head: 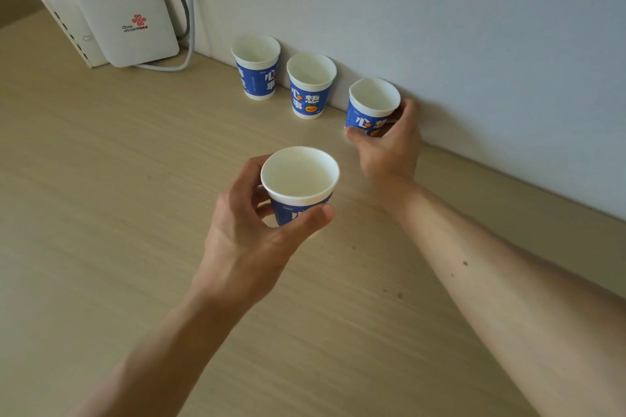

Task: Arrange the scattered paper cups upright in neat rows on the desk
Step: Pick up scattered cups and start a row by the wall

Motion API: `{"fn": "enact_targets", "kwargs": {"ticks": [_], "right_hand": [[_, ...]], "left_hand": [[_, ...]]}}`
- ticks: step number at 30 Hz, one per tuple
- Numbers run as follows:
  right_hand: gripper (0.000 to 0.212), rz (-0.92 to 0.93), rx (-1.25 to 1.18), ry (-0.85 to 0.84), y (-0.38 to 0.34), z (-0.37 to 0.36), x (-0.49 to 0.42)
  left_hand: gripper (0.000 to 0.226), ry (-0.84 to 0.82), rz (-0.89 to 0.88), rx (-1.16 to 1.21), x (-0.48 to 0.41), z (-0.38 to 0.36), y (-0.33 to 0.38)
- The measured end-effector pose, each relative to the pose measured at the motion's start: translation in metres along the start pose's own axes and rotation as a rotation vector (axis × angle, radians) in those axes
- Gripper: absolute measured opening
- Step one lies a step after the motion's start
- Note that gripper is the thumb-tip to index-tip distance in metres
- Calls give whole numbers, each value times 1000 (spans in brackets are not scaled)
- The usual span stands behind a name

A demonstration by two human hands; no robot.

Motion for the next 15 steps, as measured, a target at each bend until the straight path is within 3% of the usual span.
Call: {"fn": "enact_targets", "kwargs": {"ticks": [12,15], "right_hand": [[62,-10,-7,14,2,22,20],[50,38,-120,-196,-7,34,46]], "left_hand": [[64,14,27,7,0,1,2],[62,8,35,-21,-6,-3,6]]}}
Point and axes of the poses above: each hand's wrist, its own x-axis away from the middle knuckle, its own z-axis out of the back of the hand, y = z × x, the point moved 9 cm from there along -x, towards the middle knuckle, and after that the axes turned 1 degree about y, right-handed, at the moved point
